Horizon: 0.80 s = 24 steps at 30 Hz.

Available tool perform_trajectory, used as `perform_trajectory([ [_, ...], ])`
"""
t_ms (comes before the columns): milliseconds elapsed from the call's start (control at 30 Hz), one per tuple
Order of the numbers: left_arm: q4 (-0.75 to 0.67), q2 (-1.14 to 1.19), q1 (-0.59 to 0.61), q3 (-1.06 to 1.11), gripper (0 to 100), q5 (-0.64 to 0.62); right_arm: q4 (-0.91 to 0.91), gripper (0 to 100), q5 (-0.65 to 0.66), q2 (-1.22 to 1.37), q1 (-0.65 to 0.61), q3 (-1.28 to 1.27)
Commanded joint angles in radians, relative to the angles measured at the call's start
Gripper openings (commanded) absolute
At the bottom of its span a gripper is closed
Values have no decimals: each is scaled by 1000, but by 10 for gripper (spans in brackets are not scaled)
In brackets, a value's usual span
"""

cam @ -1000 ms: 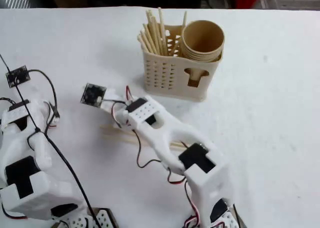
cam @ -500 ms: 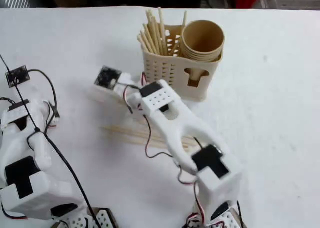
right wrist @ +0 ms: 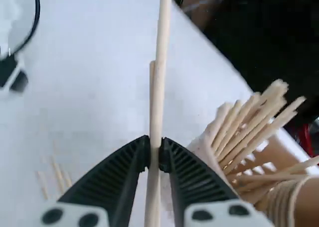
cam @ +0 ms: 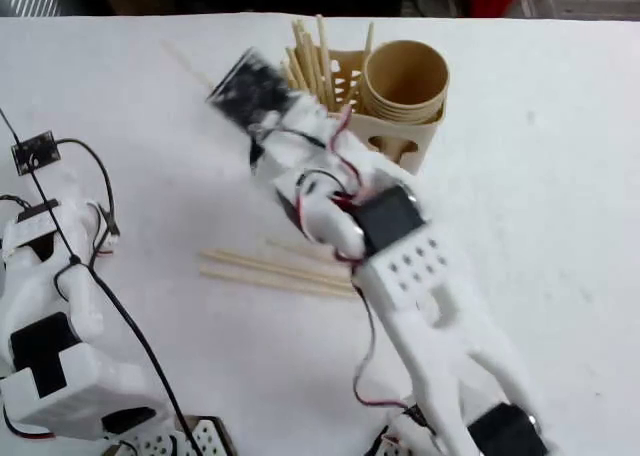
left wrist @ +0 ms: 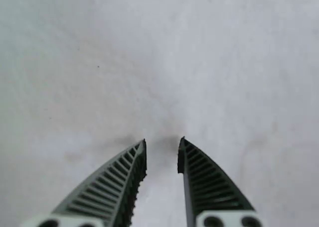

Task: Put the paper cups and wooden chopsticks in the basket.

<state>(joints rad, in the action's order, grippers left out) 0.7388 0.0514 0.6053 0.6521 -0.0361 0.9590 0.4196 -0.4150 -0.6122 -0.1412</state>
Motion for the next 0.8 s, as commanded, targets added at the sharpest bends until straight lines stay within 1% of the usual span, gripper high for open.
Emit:
perform_trajectory([
  [0,-15,-5,-24,-3,122,-5,-211,16,-97,-102,15,91],
  [167,-15,-5,-24,-3,121,-5,-486,17,-181,-36,107,176],
  [267,-15,-5,-24,-3,121,-5,-598,18,-216,38,159,245],
  [367,-15,-5,-24,-3,121,-5,-639,18,-232,122,188,298],
  [500,-15,-5,-24,-3,121,-5,-657,18,-222,213,193,339],
  [567,-15,-5,-24,-3,121,-5,-697,17,-221,240,193,339],
  [667,-15,-5,-24,-3,121,-5,-707,17,-226,265,193,334],
  [767,-15,-5,-24,-3,121,-5,-750,16,-226,260,193,270],
])
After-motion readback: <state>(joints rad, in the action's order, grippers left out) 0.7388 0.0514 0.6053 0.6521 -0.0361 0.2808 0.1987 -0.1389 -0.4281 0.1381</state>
